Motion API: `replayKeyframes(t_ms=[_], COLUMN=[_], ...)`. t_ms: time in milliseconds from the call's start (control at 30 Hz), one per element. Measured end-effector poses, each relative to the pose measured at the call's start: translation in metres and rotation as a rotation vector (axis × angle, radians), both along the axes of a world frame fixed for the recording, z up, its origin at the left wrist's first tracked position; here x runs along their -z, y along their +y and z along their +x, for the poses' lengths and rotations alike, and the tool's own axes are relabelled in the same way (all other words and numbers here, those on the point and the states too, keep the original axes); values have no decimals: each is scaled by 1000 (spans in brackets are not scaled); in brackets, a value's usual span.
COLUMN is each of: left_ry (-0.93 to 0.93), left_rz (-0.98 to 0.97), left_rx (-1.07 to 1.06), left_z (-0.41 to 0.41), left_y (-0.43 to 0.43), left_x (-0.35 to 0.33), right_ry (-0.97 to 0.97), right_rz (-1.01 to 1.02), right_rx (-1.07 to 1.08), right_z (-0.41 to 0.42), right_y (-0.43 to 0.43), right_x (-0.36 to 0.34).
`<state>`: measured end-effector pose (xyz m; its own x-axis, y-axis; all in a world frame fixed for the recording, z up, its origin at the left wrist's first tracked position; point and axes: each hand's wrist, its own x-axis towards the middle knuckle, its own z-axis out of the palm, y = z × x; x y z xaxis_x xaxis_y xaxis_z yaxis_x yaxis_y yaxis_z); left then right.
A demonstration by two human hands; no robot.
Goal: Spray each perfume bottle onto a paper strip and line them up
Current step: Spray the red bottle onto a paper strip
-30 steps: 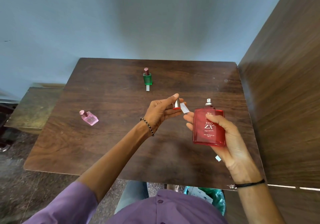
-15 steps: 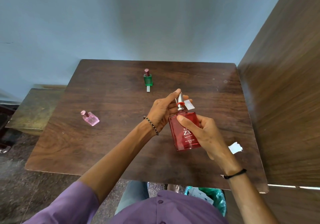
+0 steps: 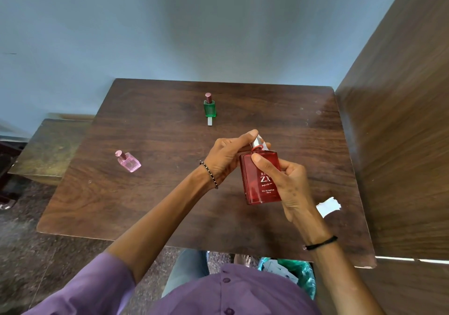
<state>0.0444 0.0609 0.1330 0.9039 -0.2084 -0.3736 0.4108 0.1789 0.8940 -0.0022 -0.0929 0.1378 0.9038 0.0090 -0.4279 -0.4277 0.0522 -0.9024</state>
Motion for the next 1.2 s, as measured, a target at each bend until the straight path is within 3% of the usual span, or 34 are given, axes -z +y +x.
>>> replayKeyframes(t_ms=[367, 500, 700, 933, 1200], left_ry=[-112, -103, -105, -19, 0], left_rz=[210, 206, 104, 46, 87], left_rx=[150, 140, 1, -45, 51], left_z=[0, 2, 3, 10, 29], left_y=[15, 16, 11, 14, 34], left_x=[-3, 2, 13, 14, 22], right_ry=[-40, -32, 78, -51, -43], right_rz=[-105, -92, 142, 42, 32], right_rx=[-81, -11, 128, 105, 49], right_z=[-3, -2, 1, 13, 30], right_y=[3, 9, 23, 29, 35], right_x=[5, 10, 17, 14, 24])
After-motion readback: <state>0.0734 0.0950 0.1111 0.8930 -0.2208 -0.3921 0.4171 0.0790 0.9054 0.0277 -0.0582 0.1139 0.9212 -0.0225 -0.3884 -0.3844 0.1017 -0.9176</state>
